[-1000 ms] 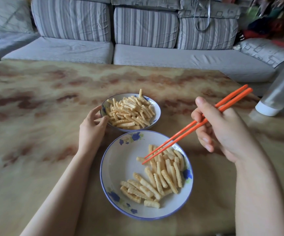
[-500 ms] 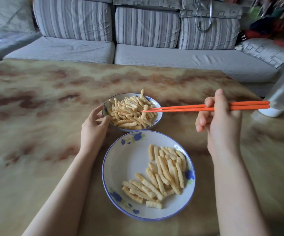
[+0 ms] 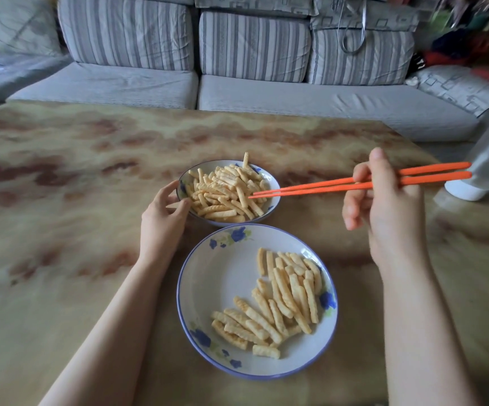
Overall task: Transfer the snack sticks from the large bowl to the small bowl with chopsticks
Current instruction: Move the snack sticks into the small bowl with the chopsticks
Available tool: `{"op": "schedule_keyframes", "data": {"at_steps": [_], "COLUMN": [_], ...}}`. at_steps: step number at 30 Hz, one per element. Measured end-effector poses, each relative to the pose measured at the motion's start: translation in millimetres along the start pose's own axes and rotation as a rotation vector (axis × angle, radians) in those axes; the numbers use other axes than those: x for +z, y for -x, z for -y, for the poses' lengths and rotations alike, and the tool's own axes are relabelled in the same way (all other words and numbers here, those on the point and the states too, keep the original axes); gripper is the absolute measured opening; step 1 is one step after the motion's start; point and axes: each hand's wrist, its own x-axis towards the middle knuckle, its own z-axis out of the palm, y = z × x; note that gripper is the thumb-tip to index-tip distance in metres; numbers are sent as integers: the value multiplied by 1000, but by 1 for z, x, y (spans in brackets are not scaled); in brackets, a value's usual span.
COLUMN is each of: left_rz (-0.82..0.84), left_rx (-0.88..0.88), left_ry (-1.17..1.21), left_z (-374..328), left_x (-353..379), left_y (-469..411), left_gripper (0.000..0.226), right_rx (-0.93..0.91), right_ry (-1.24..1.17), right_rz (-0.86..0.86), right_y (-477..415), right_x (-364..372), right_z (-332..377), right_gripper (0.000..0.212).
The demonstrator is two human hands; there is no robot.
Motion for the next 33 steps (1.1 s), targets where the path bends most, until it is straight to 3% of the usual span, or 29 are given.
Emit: {"op": "schedule_keyframes", "data": {"at_steps": [6,19,25,33], "left_rz": [-2,-7,-10,-8], "left_rx": [7,8,10,0], "left_ry": [-2,-18,-21,-10], "left_z": [0,-2,-1,-3], "left_x": [0,0,0,0], "left_y": [0,0,-1,1], "left_gripper": [40,41,41,40], "right_rx": [49,113,74,-24], "right_ry": [134,295,252,-8], "right_rz": [233,372,283,28], "right_y": [5,13,12,8], "right_x": [-20,-18,-12,-1], "right_z": [17,21,17,12], "right_gripper": [43,41,43,44]}}
